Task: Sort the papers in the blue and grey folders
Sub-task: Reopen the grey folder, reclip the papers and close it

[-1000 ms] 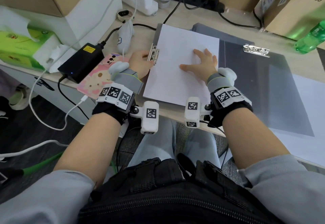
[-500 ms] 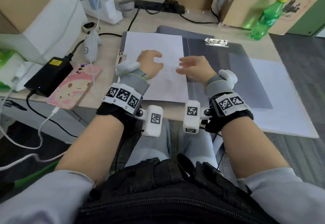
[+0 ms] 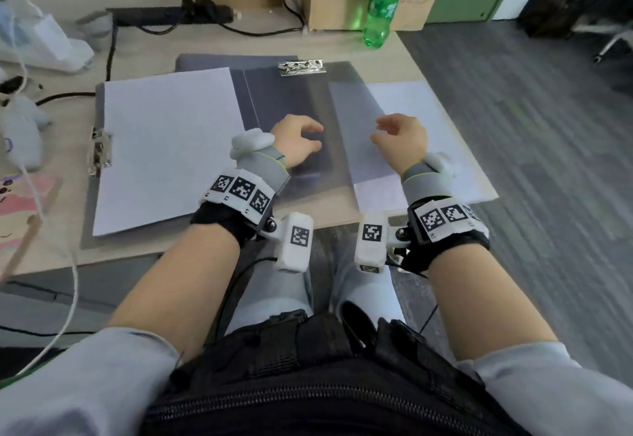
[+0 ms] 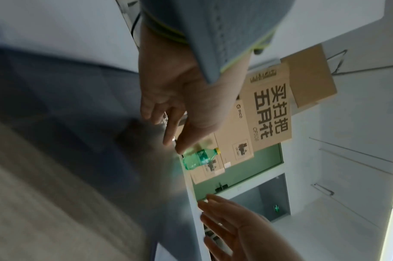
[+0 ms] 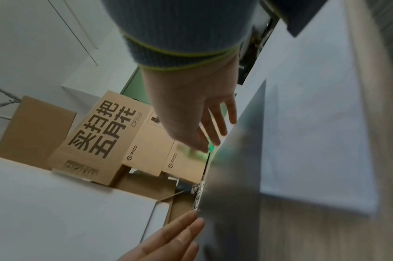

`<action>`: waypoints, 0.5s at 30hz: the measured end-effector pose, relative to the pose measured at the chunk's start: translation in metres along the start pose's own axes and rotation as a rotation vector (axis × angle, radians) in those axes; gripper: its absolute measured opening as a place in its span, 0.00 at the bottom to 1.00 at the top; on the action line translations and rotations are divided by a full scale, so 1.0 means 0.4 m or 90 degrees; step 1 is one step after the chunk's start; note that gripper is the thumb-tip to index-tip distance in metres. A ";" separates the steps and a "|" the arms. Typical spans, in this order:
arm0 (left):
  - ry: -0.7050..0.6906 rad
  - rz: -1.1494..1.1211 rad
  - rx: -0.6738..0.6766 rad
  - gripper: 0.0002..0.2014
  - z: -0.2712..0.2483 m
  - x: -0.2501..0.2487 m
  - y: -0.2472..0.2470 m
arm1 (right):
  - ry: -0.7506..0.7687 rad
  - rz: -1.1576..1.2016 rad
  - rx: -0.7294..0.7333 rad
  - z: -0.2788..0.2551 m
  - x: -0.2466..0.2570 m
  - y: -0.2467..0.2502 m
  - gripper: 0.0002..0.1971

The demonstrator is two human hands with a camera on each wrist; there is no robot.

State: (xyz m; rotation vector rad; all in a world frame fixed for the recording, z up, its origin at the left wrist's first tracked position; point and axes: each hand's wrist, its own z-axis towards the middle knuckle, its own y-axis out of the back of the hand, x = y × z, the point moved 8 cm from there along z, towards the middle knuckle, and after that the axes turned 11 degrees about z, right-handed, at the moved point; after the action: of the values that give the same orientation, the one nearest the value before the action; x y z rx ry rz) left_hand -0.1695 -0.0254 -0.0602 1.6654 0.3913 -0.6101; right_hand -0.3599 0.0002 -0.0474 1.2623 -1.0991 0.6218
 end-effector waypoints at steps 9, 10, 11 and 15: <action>0.062 0.052 -0.057 0.15 0.055 -0.004 -0.061 | -0.216 -0.366 -0.064 -0.021 -0.159 0.197 0.26; 0.069 0.038 -0.059 0.15 0.058 0.003 -0.061 | -0.208 -0.380 -0.067 -0.014 -0.168 0.194 0.29; 0.079 0.021 -0.064 0.15 0.058 0.012 -0.058 | -0.204 -0.388 -0.076 -0.012 -0.171 0.193 0.31; 0.105 -0.024 -0.085 0.13 0.054 0.035 -0.046 | -0.257 -0.374 -0.094 0.006 -0.187 0.211 0.43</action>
State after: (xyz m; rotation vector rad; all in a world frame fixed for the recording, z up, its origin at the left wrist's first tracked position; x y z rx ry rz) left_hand -0.1723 -0.0443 -0.0854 1.5877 0.5706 -0.4653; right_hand -0.4634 0.0326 -0.0786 1.5260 -1.0012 -0.1618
